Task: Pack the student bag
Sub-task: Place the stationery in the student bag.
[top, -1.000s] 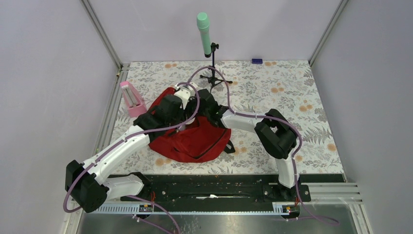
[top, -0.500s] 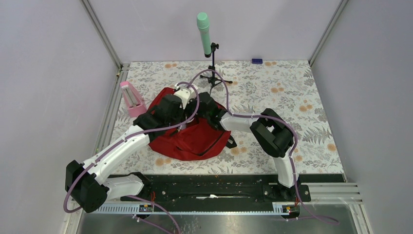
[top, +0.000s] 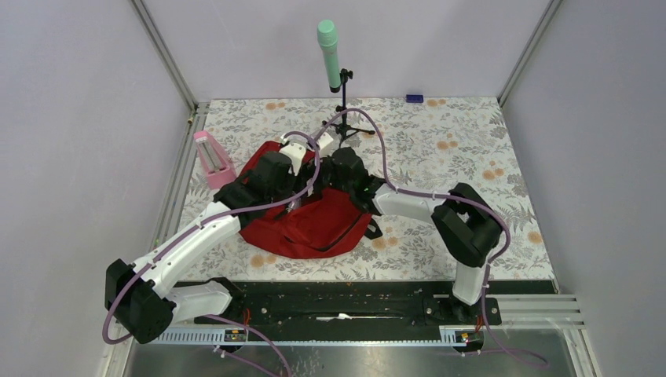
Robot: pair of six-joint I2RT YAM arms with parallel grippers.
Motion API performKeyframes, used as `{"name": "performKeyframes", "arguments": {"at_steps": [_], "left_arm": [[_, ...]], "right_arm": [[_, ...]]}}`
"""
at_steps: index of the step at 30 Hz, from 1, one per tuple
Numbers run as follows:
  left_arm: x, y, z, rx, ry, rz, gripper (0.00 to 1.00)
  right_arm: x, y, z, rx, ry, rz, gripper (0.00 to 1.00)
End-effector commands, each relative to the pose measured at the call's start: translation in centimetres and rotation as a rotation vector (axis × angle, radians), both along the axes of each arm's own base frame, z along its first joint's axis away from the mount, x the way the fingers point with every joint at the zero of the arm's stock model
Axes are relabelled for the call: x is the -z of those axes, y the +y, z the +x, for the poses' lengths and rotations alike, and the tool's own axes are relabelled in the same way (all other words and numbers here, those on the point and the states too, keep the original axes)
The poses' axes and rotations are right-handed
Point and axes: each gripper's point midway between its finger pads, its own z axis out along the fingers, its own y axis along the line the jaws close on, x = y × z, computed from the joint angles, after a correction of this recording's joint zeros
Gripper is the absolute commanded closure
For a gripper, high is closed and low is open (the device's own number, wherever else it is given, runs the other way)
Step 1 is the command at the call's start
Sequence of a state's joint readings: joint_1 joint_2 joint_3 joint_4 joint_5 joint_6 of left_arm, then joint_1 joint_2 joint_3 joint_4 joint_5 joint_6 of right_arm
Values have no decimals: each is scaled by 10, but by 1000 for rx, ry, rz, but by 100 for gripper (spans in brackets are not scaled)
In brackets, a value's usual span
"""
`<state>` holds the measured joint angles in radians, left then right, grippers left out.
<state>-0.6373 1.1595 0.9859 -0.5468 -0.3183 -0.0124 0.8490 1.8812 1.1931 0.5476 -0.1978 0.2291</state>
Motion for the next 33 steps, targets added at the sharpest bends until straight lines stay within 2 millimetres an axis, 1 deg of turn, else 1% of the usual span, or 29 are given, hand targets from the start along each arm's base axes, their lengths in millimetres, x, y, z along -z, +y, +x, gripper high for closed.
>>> {"name": "performKeyframes", "arguments": {"at_steps": [1, 4, 6, 8, 9, 11, 12, 14, 17, 19, 20, 22, 26, 28, 30, 33], "left_arm": [[-24, -15, 4, 24, -50, -115, 100], [-26, -22, 1, 35, -30, -159, 98], [-23, -31, -2, 54, 0, -202, 97], [-21, -37, -5, 60, 28, -233, 94], [-21, -40, -8, 61, 46, -251, 91], [-24, -48, -14, 72, 78, -307, 78], [-26, -51, -18, 78, 89, -338, 69], [-32, -56, -23, 82, 94, -395, 46], [-46, -54, -29, 63, 56, -469, 17], [-52, -50, -31, 40, 25, -510, 5], [-54, -47, -32, 31, 15, -527, 2], [-52, -38, -31, -4, 8, -539, 1], [-37, -14, -22, -109, 4, -579, 1], [-34, -3, -19, -155, -21, -626, 1], [-24, 10, -16, -217, -42, -668, 1], [-18, 27, -10, -308, -89, -758, 1]], "right_arm": [[-32, -20, -12, -1, -93, 12, 16], [-30, -37, -21, 20, -97, -13, 15], [-28, -50, -27, 39, -96, -36, 15], [-30, -66, -32, 70, -99, -57, 15], [-28, -75, -34, 93, -99, -69, 15], [-29, -92, -42, 122, -123, -51, 15], [-33, -99, -49, 116, -157, -32, 15], [-39, -110, -61, 98, -197, -14, 15], [-44, -116, -78, 29, -224, -36, 16], [-52, -115, -87, -12, -247, -26, 18], [-58, -113, -93, -44, -266, -14, 18], [-68, -102, -108, -124, -323, 7, 19], [-75, -74, -136, -273, -442, -24, 21], [-70, -59, -148, -349, -491, -42, 22], [-68, -44, -158, -423, -528, -40, 22], [-63, -24, -166, -510, -549, -37, 23]]}}
